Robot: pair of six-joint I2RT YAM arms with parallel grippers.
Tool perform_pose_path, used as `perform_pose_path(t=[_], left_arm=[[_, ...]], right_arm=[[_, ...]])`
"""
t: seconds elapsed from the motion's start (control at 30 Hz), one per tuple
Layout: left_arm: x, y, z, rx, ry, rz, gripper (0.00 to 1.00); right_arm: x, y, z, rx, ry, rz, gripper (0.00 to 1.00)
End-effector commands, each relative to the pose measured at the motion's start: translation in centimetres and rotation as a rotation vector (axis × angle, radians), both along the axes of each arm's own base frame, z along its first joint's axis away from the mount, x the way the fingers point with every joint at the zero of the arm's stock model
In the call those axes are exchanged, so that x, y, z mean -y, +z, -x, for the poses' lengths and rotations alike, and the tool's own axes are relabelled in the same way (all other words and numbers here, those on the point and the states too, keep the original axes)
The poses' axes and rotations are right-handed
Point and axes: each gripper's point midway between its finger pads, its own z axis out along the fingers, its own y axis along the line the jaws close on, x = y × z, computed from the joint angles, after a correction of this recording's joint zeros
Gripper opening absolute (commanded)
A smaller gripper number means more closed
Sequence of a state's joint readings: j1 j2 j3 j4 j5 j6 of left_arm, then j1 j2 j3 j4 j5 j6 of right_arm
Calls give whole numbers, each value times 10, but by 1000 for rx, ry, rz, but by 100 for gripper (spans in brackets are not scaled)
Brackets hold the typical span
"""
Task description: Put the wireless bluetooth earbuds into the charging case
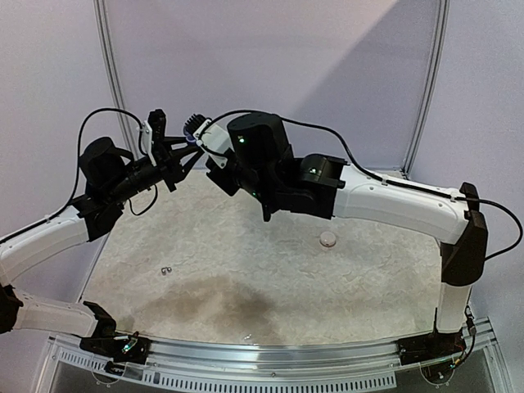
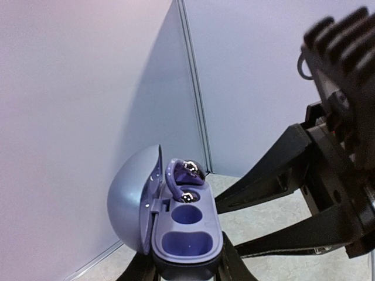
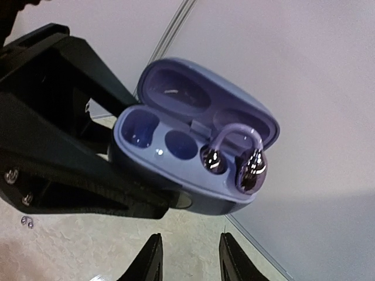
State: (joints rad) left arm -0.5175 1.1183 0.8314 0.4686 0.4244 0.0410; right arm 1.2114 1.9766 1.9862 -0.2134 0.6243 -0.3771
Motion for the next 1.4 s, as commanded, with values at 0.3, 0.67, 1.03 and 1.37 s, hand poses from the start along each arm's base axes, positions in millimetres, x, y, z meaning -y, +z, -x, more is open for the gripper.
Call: perform_pose_path(t=[0.3,0.67,1.03,1.37], left_arm=[[10,12,18,70,-91,-25,0],[25,12,39,132,-239,-82,0],[27,9,43,120,-269,-90,0],[26,14,45,138,-265,-75,0]], right_arm=[[52,69,41,-206,296,-261,42],[30,68,53,-336,426,-308,22],[19,57,47,-356,421,-318,16],[14,34,37,-379,378,-260,8]])
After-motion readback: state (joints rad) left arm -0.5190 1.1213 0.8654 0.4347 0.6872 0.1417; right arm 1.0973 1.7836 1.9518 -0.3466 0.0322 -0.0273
